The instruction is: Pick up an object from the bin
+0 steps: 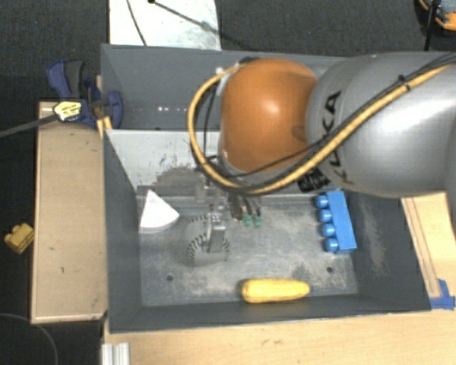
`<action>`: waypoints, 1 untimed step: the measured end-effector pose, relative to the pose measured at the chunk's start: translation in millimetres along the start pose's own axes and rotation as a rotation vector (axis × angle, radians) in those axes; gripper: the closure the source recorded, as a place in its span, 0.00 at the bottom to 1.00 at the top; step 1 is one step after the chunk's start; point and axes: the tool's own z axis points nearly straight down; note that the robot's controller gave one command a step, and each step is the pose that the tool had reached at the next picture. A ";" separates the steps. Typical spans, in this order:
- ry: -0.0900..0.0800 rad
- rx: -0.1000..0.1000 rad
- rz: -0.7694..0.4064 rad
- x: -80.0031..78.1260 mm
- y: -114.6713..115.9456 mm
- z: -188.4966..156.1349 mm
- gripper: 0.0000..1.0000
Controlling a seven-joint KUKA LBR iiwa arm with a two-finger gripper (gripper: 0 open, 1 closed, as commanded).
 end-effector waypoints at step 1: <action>-0.008 -0.001 0.006 -1.6 -1.3 -4.9 0.00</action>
Offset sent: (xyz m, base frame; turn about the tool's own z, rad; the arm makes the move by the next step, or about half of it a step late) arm 0.0489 -0.0402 -0.1531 -0.4371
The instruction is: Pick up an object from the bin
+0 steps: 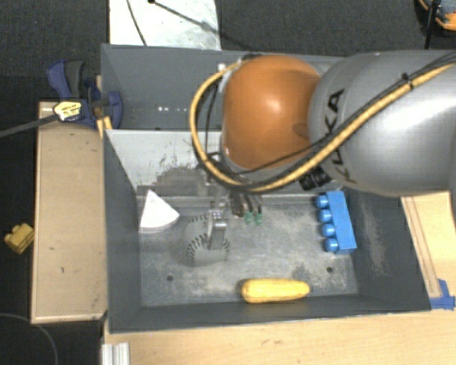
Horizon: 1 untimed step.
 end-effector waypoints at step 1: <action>-0.003 0.000 -0.139 -15.2 -11.4 46.7 0.00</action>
Offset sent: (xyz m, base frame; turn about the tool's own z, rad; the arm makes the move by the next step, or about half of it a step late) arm 0.0360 -0.0531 -0.1580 -0.2877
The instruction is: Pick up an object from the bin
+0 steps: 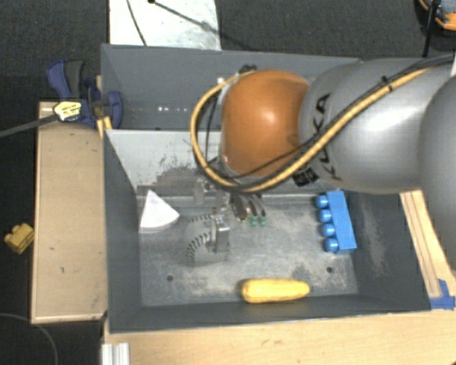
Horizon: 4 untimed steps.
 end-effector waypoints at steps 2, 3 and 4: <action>-0.014 -0.004 -0.206 -18.6 -32.8 96.5 0.00; -0.003 0.000 -0.223 -26.4 -19.2 100.2 0.00; -0.010 0.002 -0.294 -32.0 -6.3 100.1 1.00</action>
Offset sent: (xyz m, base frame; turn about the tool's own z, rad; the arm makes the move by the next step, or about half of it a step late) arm 0.0221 -0.0199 -0.0471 -0.4371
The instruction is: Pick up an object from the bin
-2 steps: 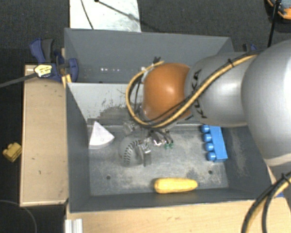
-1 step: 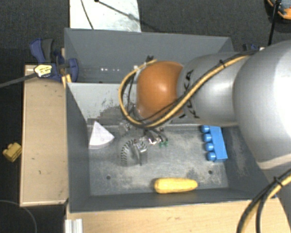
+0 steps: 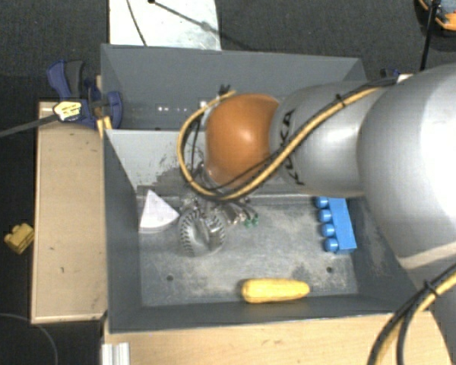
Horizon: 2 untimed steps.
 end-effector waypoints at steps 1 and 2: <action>-0.001 0.000 -0.009 0.1 -0.1 -0.1 1.00; 0.001 0.000 -0.013 -0.4 -0.4 -2.0 1.00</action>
Offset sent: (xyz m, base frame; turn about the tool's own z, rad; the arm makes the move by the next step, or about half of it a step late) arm -0.0001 0.0000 0.0089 0.0000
